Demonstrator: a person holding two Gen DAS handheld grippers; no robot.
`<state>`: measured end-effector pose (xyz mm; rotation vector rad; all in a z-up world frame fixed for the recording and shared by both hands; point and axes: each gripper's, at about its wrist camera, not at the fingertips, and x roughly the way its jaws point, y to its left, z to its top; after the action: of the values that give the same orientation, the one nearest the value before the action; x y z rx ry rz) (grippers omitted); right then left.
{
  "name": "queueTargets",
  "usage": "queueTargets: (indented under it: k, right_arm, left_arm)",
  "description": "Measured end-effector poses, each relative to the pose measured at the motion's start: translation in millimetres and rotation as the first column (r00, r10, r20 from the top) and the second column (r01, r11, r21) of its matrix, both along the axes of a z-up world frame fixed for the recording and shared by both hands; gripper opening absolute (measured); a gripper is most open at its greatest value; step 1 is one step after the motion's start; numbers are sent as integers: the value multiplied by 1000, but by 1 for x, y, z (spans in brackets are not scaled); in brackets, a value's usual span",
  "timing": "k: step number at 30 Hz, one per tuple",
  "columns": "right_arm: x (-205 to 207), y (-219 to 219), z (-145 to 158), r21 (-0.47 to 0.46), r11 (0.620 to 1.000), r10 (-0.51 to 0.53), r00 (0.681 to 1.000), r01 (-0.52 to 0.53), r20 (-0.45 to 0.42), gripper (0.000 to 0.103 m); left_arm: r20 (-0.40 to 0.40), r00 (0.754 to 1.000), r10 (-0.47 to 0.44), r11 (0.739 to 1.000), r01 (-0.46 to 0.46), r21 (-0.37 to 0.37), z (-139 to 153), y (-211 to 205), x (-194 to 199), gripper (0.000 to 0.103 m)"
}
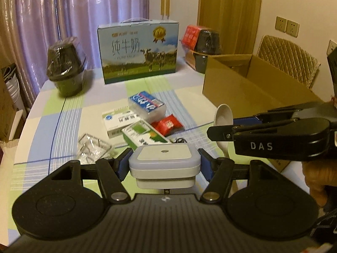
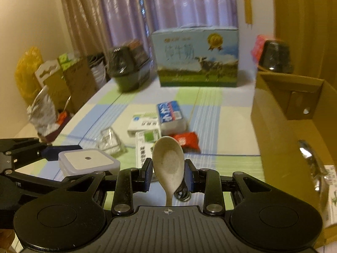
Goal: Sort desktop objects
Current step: 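Lift and carry the night light and spoon with both grippers to the cardboard box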
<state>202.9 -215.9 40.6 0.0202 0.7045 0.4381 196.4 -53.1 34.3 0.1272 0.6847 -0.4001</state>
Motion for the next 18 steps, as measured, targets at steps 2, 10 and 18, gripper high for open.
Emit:
queueTargets:
  k: [2,10,18]
  right_arm:
    - [0,-6,4,9,1000,-23,1000,23,13,29]
    - [-3,-35,24,33,994,-108,990,105,88,29]
    - [0,-53,70,47,990,-136,974,130,181,29]
  left_arm:
    - [7,1000,0,1000,0,-4,4,-3,1,61]
    - [36,999,-9,1000,9,-21,20,-20,1,61]
    - [91,995,-26,998,31,-51,40,-51,0,61]
